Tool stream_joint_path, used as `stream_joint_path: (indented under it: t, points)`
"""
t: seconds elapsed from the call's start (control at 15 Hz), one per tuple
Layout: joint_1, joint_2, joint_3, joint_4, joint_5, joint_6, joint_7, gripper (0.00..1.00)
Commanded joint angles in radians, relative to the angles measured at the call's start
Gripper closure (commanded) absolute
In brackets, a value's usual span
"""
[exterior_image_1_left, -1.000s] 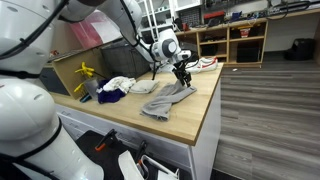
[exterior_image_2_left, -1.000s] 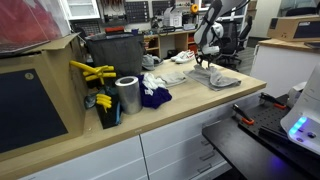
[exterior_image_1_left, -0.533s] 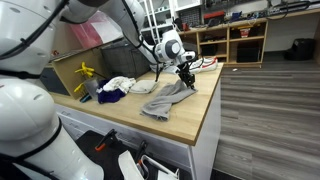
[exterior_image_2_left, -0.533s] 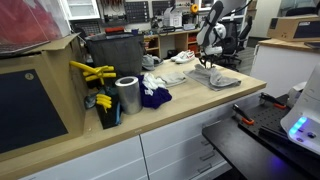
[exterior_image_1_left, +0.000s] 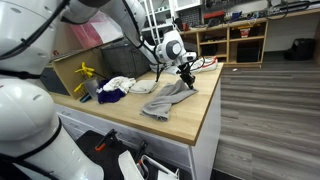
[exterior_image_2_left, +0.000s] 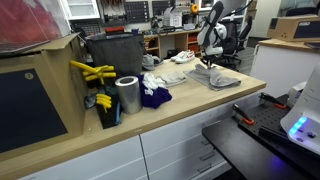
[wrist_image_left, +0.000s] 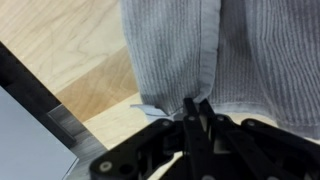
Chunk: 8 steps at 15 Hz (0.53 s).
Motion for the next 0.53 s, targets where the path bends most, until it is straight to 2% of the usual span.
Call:
stream_joint_path:
  t: [0.0, 0.47]
  points:
    - [0.017, -0.039, -0.018, 0.004, 0.011, -0.033, 0.025, 0.98]
    - [0.039, -0.171, -0.018, -0.015, -0.013, -0.079, 0.018, 0.98]
